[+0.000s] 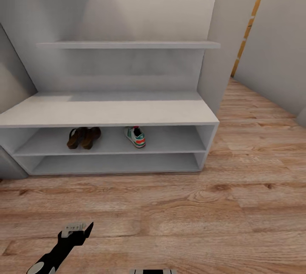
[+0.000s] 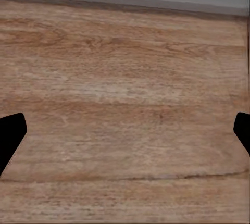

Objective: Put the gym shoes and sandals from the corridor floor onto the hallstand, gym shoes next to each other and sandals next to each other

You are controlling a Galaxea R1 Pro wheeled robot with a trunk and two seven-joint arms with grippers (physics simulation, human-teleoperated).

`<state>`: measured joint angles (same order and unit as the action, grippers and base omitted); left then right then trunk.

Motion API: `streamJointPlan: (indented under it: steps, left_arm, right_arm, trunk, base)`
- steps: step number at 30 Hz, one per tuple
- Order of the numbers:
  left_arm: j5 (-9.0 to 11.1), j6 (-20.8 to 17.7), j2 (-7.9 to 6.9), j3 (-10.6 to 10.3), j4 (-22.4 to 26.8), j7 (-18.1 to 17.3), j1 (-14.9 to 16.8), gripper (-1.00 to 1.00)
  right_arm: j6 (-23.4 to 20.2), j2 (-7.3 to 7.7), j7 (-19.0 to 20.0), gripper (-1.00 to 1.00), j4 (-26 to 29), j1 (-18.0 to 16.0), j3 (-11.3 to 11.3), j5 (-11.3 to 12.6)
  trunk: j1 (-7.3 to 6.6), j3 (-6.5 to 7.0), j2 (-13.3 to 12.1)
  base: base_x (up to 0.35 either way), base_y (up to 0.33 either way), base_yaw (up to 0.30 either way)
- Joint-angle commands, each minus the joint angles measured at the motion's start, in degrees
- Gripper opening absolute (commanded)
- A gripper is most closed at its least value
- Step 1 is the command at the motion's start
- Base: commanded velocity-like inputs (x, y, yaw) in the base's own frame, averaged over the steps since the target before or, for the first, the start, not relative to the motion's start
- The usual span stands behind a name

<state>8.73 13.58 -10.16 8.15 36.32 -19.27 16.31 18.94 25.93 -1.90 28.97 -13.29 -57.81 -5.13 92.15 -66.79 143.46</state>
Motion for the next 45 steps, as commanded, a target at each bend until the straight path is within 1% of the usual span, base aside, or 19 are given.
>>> streamJointPlan:
  steps: [1, 3, 7, 8, 11, 27, 33, 37, 45]
  left_arm:
    - [0.59, 0.33, 0.0, 0.11, -0.15, -0.62, 0.03, 1.0]
    - [0.85, 1.35, 0.07, -0.27, -0.38, -0.92, 0.04, 1.0]
    - [0.91, 1.59, 0.12, -0.49, -0.44, -1.14, 0.04, 1.0]
    - [0.99, 1.6, 0.07, -0.45, -0.46, -1.98, 0.04, 1.0]
    - [1.06, 1.56, 0.06, -0.26, -0.46, -2.44, 0.04, 1.0]
    - [1.11, 1.53, 0.06, 0.02, -0.46, -2.89, 0.04, 1.0]
    - [1.11, 1.53, 0.09, 0.02, -0.46, -2.88, 0.04, 1.0]
    - [1.09, 1.53, 0.24, 0.02, -0.46, -2.89, 0.04, 1.0]
    - [1.08, 1.56, 0.38, 0.02, -0.46, -2.88, 0.04, 1.0]
  right_arm:
    - [0.19, -0.01, -0.17, -1.0, -0.04, -0.07, -0.21, -0.52]
    - [0.21, -0.01, -0.15, -1.0, 0.0, -0.07, -0.2, -0.43]
    - [0.27, -0.01, -0.17, -1.0, -0.04, -0.07, -0.2, -0.41]
    - [0.3, -0.01, -0.2, -1.0, -0.05, -0.07, -0.2, -0.42]
    - [0.3, -0.01, -0.2, -1.0, -0.05, -0.07, -0.2, -0.46]
    - [0.31, -0.1, -0.21, -1.0, -0.05, -0.07, -0.2, -0.51]
    - [0.31, -0.42, -0.21, -1.0, -0.05, -0.07, -0.2, -0.5]
    - [0.31, -1.02, -0.21, -1.0, 0.02, -0.07, -0.19, -0.43]
    - [0.31, -1.57, -0.21, -1.0, 0.24, -0.07, -0.2, -0.41]
  trunk:
    - [-0.01, -0.04, 0.02]
    - [-0.01, -0.04, 0.02]
    - [-0.01, -0.04, 0.02]
    - [-0.01, -0.04, 0.02]
    - [-0.01, -0.04, 0.02]
    - [-0.01, -0.04, 0.02]
    - [-0.01, -0.04, 0.02]
    - [-0.01, -0.04, 0.02]
    - [-0.01, -0.04, 0.02]
  base:
    - [0.0, 0.0, 0.0]
    - [0.0, 0.0, 0.0]
    - [0.0, 0.0, 0.0]
    - [-0.033, 0.021, 0.0]
    - [-0.103, 0.1, 0.0]
    - [-0.202, 0.219, 0.0]
    - [-0.242, 0.234, 0.0]
    - [-0.226, 0.213, 0.0]
    - [-0.07, 0.065, 0.0]
